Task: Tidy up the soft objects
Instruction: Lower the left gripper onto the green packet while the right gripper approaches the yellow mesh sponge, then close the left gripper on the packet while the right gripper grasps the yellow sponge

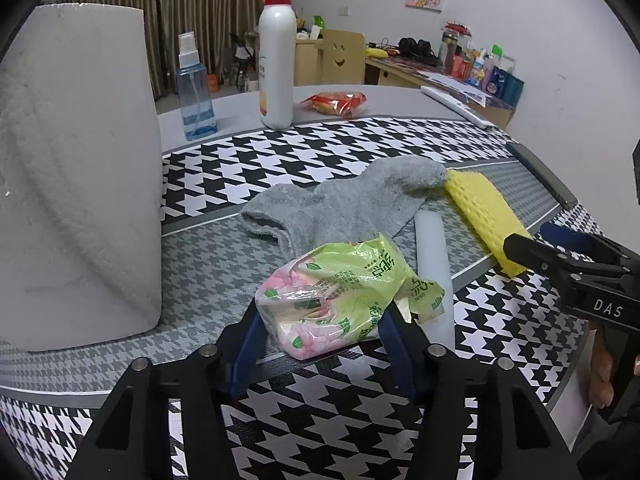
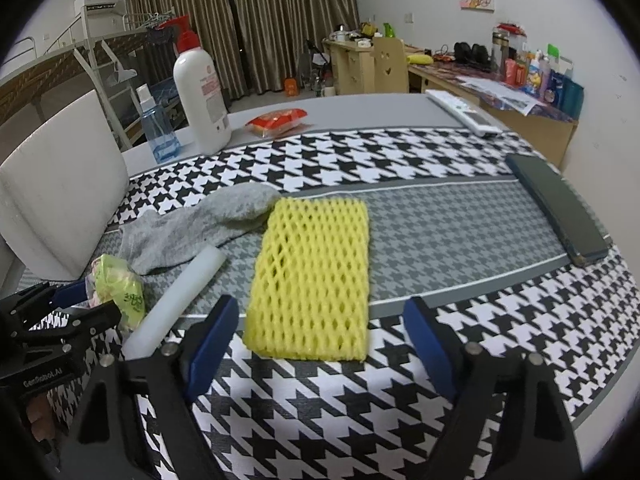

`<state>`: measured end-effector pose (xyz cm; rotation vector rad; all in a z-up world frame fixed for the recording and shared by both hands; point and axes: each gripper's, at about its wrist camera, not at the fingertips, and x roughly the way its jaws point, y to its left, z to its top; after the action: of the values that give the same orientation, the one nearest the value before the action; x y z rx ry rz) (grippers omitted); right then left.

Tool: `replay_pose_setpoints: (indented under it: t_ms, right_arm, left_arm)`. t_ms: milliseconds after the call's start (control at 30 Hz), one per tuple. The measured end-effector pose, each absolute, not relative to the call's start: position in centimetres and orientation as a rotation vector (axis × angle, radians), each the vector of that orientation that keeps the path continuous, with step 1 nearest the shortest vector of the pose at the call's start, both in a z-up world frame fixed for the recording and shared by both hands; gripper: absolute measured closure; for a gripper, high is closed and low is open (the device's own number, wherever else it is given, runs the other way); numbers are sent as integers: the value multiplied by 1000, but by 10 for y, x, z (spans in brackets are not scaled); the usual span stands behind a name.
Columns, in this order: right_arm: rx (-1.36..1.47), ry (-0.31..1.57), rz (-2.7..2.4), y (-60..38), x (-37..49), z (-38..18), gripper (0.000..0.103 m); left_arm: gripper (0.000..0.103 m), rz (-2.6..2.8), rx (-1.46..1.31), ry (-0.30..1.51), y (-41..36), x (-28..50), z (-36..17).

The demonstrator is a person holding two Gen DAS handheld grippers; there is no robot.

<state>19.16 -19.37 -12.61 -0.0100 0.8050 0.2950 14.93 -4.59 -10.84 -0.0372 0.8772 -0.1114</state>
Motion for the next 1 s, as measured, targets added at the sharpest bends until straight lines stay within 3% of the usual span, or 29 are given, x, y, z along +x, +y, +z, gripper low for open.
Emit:
replay_pose_setpoints:
  t_ms: [200,400,500,1000]
  right_arm:
    - [-28,829,300,-191,193,-134,36]
    - [-8,832,353,-189,191,-132,68]
    - [2,826,372,-187,190,-131,78]
    - [1,763,371,-189,177,-110,80]
  left_arm:
    - [51,-108,-44,874,-45,149,-108]
    - [55,-106,-39,866,-43,148,-107]
    - [57,-109,-42,861,-43,147,-106]
    - [59,-128,-62,807,-40,133,-90]
